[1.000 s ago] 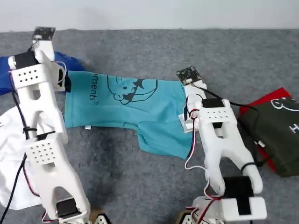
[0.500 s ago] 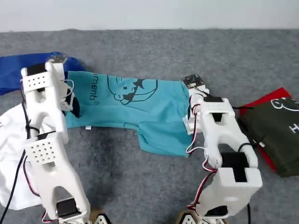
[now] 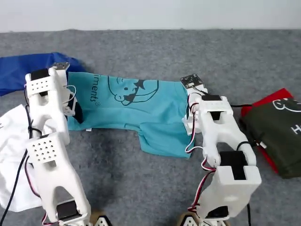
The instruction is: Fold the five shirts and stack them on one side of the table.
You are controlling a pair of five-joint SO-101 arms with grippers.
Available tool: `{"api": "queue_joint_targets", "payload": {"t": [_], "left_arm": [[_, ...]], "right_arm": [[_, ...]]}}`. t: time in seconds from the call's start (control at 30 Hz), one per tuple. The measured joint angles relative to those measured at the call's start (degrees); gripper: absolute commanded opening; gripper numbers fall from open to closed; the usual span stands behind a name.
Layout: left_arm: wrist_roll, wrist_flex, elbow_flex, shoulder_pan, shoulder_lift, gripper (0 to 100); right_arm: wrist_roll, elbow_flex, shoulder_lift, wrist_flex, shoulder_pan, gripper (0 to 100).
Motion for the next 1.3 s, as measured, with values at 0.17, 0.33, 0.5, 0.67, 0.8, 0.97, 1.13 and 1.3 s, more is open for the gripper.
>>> {"api": "queue_joint_targets", "payload": {"t": [0.17,0.33,0.5,0.67,0.8,0.97,1.13,1.3], "left_arm": [[0.0,0.1,-4.3,0.0,3.1,18],[0.0,2.4,-8.0,1.8,5.5,13],[-0.1,2.6,-10.5,3.8,7.6,2],[0.2,2.6,-10.7,5.2,7.8,1],[0.3,2.6,-10.8,5.2,7.8,1],[0.3,2.6,-10.7,5.2,6.1,1],[0.0,2.3,-6.7,5.3,2.5,1],[0.0,2.0,0.4,5.3,-1.5,1]], "right_arm": [[0.0,0.0,0.0,0.0,0.0,16.2],[0.0,0.0,0.0,0.0,0.0,16.1],[0.0,0.0,0.0,0.0,0.0,16.1],[0.0,0.0,0.1,0.0,0.0,16.0],[0.0,0.0,0.1,0.0,0.0,9.4],[1.4,-2.5,0.7,3.3,0.0,1.9],[3.0,-2.6,-0.2,4.7,-0.4,1.0],[3.3,-2.6,-2.6,8.7,-0.4,1.0]]}}
